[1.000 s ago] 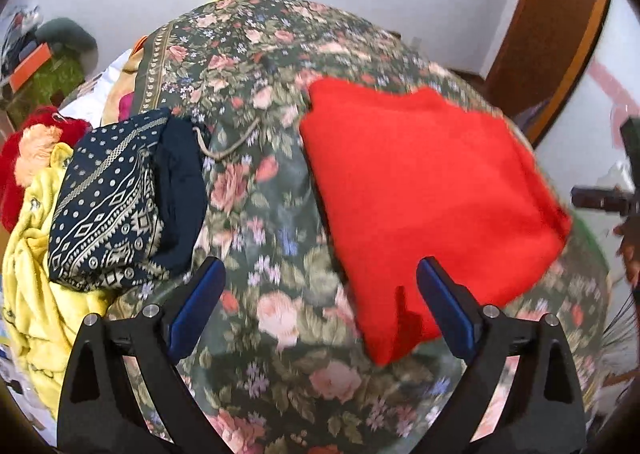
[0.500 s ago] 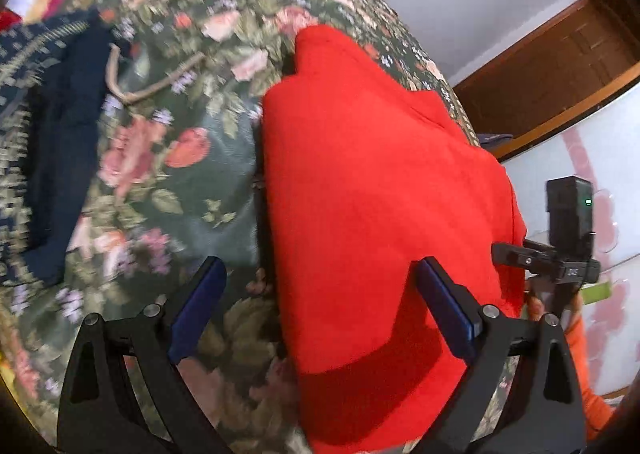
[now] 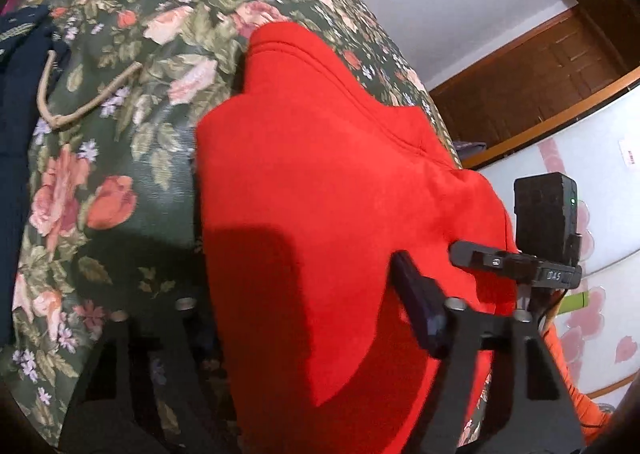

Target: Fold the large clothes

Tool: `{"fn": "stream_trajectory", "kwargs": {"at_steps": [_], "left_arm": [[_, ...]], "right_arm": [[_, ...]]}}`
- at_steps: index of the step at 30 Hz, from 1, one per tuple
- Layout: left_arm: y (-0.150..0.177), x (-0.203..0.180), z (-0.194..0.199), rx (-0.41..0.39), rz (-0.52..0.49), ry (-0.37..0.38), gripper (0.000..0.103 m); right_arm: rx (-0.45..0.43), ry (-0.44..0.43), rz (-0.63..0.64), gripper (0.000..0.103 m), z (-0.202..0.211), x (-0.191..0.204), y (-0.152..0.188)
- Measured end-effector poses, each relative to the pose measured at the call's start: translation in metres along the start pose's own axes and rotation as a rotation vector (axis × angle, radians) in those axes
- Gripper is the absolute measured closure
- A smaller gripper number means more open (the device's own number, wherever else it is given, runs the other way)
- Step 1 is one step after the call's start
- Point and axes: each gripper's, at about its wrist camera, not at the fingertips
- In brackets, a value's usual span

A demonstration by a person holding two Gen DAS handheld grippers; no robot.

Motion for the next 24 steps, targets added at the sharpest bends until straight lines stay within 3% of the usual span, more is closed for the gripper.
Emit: {"fn": "stream_trajectory", "kwargs": {"at_steps": [2,8,15,24], "left_arm": [[0.003,-0.001,0.009,-0.021,0.006,0.012,0.055],[0.015,-0.027,0.050,-0.086,-0.079,-0.021,0.070],[0.032,-0.056,0.129,-0.242,-0.170,-0.081,0.073],[0.043,-0.037,0.235,-0.381,-0.181,-0.128,0.073]], "right_arm": [[-0.018,0.000,-0.002,0.067,0.003,0.005,0.001],[-0.087,0.023,0.098,0.077,0.028,0.061,0.008],[-0.168,0.092,0.272,0.078,0.052,0.155,0.023],[-0.234,0.059,0.371,0.078,0.037,0.251,0.018]]}}
Point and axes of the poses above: each gripper's, at about its wrist camera, not at the fingertips, and z roughly against the way its jaws point, x to its left, y to its underside, and after that the axes turned 4 degrees about x, right-handed
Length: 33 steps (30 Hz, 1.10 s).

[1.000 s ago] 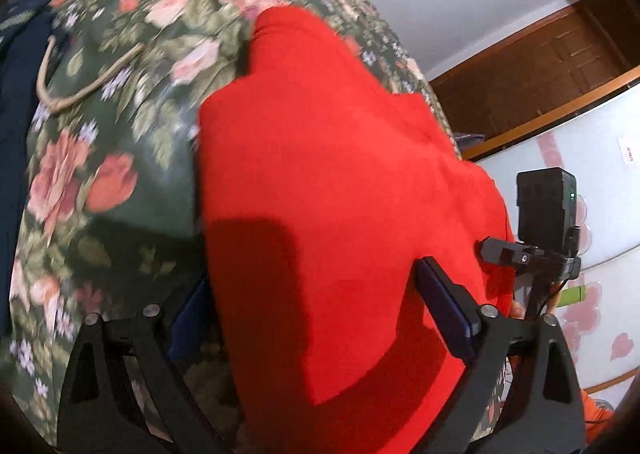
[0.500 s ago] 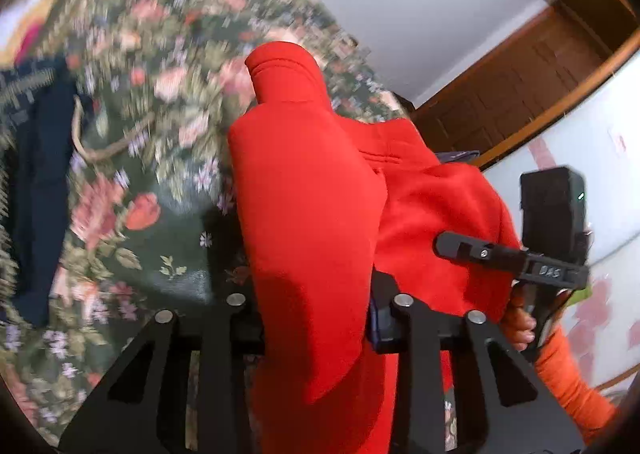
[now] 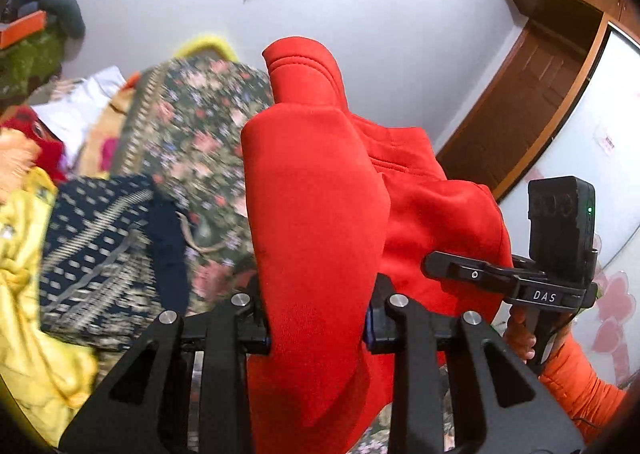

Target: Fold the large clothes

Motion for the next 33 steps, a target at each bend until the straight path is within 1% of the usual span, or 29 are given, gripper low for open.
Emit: {"fn": "stream_trajectory", "kwargs": {"at_steps": [5,8,10,11,15,19,21,23,24,25,26,28,29,30,31,32,33], "left_arm": [[-0.006,0.035,0.035,-0.049,0.017,-0.028,0.073],[-0.011,0.064,0.045,-0.062,0.035,-0.044,0.073],[-0.013,0.084,0.048,-0.068,0.049,-0.055,0.073],[-0.015,0.099,0.047,-0.067,0.064,-0.062,0.073],[-0.018,0.152,0.032,-0.028,0.131,-0.077,0.073],[-0.020,0.208,0.008,0.021,0.213,-0.106,0.073],[-0.018,0.241,-0.011,0.054,0.266,-0.127,0.072],[-0.013,0.273,-0.031,0.094,0.325,-0.145,0.070],[-0.011,0.285,-0.039,0.109,0.345,-0.144,0.069],[-0.008,0.296,-0.046,0.119,0.364,-0.141,0.067],[-0.006,0.306,-0.052,0.118,0.385,-0.140,0.062],[-0.003,0.321,-0.060,0.116,0.405,-0.139,0.056],[-0.001,0.326,-0.063,0.116,0.404,-0.140,0.054],[0.000,0.328,-0.065,0.118,0.398,-0.145,0.053],[0.001,0.330,-0.066,0.120,0.392,-0.152,0.047],[0.002,0.331,-0.065,0.119,0.386,-0.166,0.039],[0.002,0.332,-0.064,0.120,0.387,-0.176,0.036]], "right_arm": [[-0.005,-0.030,-0.002,0.078,-0.034,0.032,-0.020],[0.000,-0.048,-0.012,0.078,-0.060,0.046,-0.032],[0.012,-0.056,-0.019,0.078,-0.085,0.055,-0.040],[0.019,-0.060,-0.022,0.078,-0.096,0.059,-0.043],[0.069,-0.064,-0.054,0.078,-0.158,0.064,-0.055],[0.126,-0.084,-0.113,0.078,-0.225,0.049,-0.064],[0.157,-0.086,-0.132,0.078,-0.254,0.041,-0.066],[0.193,-0.066,-0.127,0.078,-0.287,0.032,-0.066],[0.203,-0.056,-0.119,0.078,-0.294,0.029,-0.067],[0.219,-0.028,-0.103,0.078,-0.307,0.024,-0.067],[0.224,-0.006,-0.094,0.076,-0.311,0.022,-0.066],[0.233,0.051,-0.060,0.065,-0.319,0.014,-0.067],[0.234,0.097,-0.039,0.052,-0.318,0.009,-0.067],[0.235,0.144,-0.025,0.034,-0.316,0.002,-0.067],[0.230,0.234,0.000,0.026,-0.312,-0.003,-0.068],[0.216,0.292,0.021,0.019,-0.307,-0.006,-0.068],[0.203,0.324,0.042,0.019,-0.301,-0.011,-0.068]]}}
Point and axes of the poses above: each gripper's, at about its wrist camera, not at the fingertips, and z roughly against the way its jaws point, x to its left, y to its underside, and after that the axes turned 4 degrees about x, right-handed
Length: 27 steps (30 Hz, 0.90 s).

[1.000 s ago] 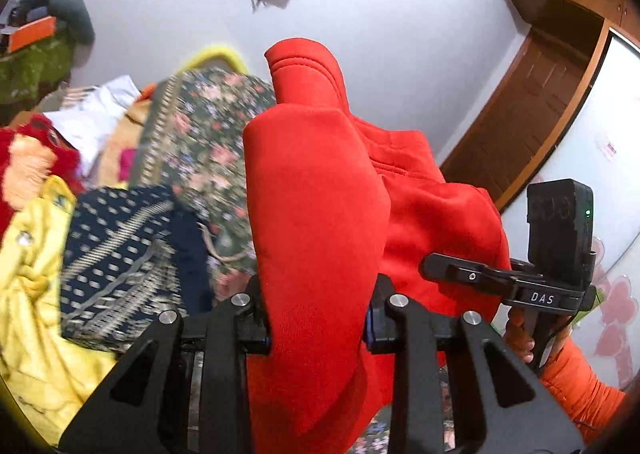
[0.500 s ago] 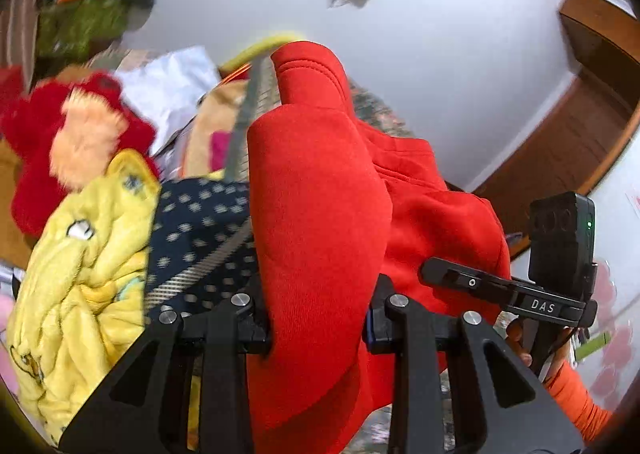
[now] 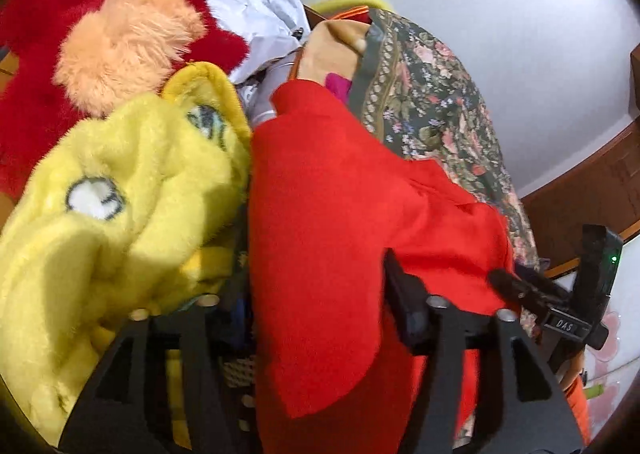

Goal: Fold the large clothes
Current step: 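Carry the folded jacket onto the yellow fleece with both grippers, release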

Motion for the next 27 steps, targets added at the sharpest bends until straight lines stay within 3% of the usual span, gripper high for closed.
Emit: {"fn": "stream_trajectory", "kwargs": {"at_steps": [1,5,9,11,14,17,20,24,27], "left_arm": [[0.001,0.000,0.001,0.002,0.002,-0.013,0.031],[0.010,-0.019,0.020,-0.044,-0.060,-0.114,0.031],[0.029,-0.047,0.051,-0.110,-0.222,-0.200,0.030],[0.041,-0.054,0.060,-0.115,-0.270,-0.203,0.020],[0.060,-0.057,0.063,-0.089,-0.304,-0.252,0.009],[0.080,-0.049,0.046,0.002,-0.326,-0.335,0.008],[0.100,-0.039,0.046,0.016,-0.315,-0.343,0.008],[0.122,-0.035,0.059,-0.001,-0.308,-0.374,0.008],[0.138,-0.037,0.073,0.000,-0.300,-0.425,0.008]], "right_arm": [[-0.002,-0.006,0.006,0.019,0.005,-0.007,0.002],[-0.037,0.018,0.043,0.019,0.031,-0.007,0.010],[-0.100,-0.056,0.085,0.019,0.055,0.019,0.021],[-0.095,-0.110,0.101,0.019,0.057,0.038,0.027],[-0.057,-0.145,0.122,0.019,0.040,0.062,0.036],[0.030,-0.118,0.146,0.019,0.017,0.072,0.051],[0.127,-0.091,0.141,0.019,-0.006,0.065,0.071],[0.157,-0.088,0.142,0.019,0.000,0.053,0.092],[0.146,-0.045,0.162,0.019,0.027,0.048,0.102]]}}
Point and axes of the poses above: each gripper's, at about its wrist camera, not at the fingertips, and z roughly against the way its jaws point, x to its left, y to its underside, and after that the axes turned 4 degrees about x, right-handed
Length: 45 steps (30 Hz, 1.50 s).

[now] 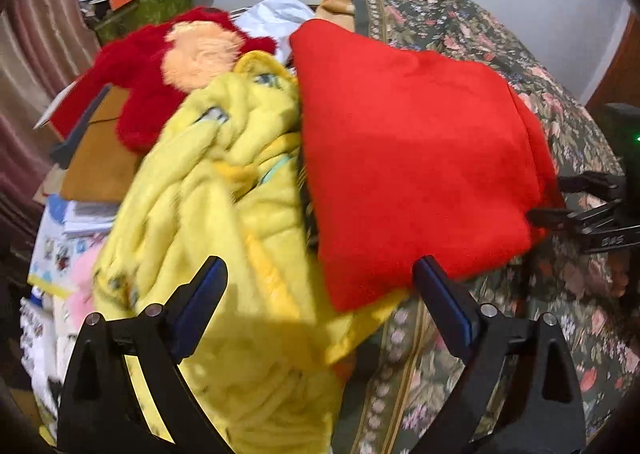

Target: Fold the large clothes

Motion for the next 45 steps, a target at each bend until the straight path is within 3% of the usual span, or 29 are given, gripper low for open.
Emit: {"fn": "stream_trajectory", "kwargs": {"at_steps": [4,7,12,17,22,25,30,38,41,45], "left_arm": [[0.011,-0.011,0.029,-0.026,-0.021,-0.071,0.008],[0.014,-0.025,0.072,-0.113,-0.024,-0.065,0.008],[0.021,-0.061,0.168,-0.329,-0.034,-0.034,0.008],[0.042,-0.094,0.264,-0.563,-0.039,-0.002,0.008],[0.075,-0.117,0.328,-0.736,-0.017,0.023,0.008],[0.097,-0.128,0.355,-0.819,-0.007,0.040,0.008],[0.132,-0.145,0.375,-0.903,-0.013,-0.002,0.008],[0.159,-0.151,0.369,-0.909,0.011,-0.001,0.008],[0.162,-0.154,0.363,-0.895,0.004,-0.003,0.000],[0.164,-0.158,0.360,-0.881,0.000,-0.006,0.000]], "right_arm": [[-0.076,0.008,-0.017,0.019,0.053,-0.003,0.015],[-0.188,-0.008,-0.039,0.019,0.111,-0.002,0.026],[-0.386,-0.027,-0.036,0.019,0.207,0.018,0.046],[-0.614,-0.025,0.007,0.019,0.305,0.050,0.088],[-0.802,-0.038,0.039,0.019,0.375,0.081,0.133],[-0.875,-0.046,0.051,0.019,0.398,0.101,0.162],[-0.940,-0.032,0.058,0.019,0.412,0.127,0.202],[-0.922,0.019,0.025,0.019,0.406,0.148,0.237],[-0.900,0.044,0.015,0.008,0.402,0.148,0.238],[-0.899,0.068,-0.012,0.000,0.401,0.146,0.242]]}}
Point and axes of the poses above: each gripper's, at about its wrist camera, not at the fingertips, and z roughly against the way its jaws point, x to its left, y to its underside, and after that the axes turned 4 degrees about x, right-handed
